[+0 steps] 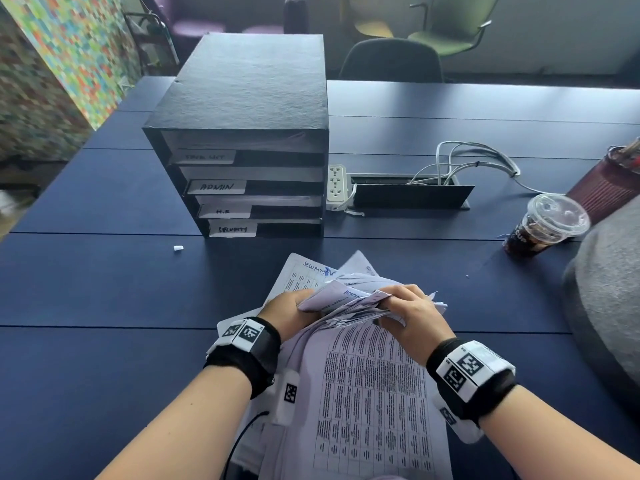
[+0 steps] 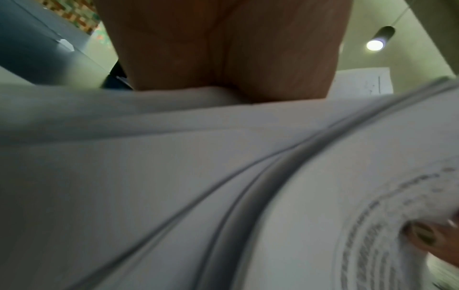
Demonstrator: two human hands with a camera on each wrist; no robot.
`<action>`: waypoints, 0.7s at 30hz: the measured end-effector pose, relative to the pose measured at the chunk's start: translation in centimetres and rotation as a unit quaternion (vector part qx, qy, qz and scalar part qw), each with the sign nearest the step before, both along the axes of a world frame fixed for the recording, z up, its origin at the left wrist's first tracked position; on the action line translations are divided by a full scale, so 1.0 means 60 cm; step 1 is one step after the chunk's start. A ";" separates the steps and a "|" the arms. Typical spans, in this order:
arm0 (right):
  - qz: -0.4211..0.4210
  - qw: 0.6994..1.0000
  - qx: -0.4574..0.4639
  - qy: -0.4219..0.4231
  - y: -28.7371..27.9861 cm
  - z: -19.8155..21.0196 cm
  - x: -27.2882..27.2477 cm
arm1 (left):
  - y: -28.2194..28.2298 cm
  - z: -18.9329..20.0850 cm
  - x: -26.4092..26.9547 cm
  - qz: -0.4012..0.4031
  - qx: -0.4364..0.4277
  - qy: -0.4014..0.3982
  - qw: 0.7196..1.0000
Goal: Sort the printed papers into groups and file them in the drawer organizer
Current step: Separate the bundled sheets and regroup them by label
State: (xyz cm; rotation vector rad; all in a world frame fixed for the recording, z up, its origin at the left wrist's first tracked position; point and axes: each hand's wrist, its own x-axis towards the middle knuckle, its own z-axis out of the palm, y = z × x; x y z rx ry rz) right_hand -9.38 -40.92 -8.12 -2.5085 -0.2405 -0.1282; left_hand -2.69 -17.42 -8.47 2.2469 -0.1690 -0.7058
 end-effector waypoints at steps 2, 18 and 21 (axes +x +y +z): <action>-0.001 1.000 0.001 0.002 0.001 0.001 -0.001 | -0.002 0.008 -0.008 0.001 -0.005 -0.016 1.000; 0.006 0.999 -0.020 0.027 0.005 0.037 -0.017 | 0.005 0.045 -0.035 0.251 -0.155 -0.052 0.954; 0.013 1.000 -0.027 -0.008 0.007 0.038 -0.017 | 0.008 0.046 -0.038 0.261 -0.180 -0.043 0.947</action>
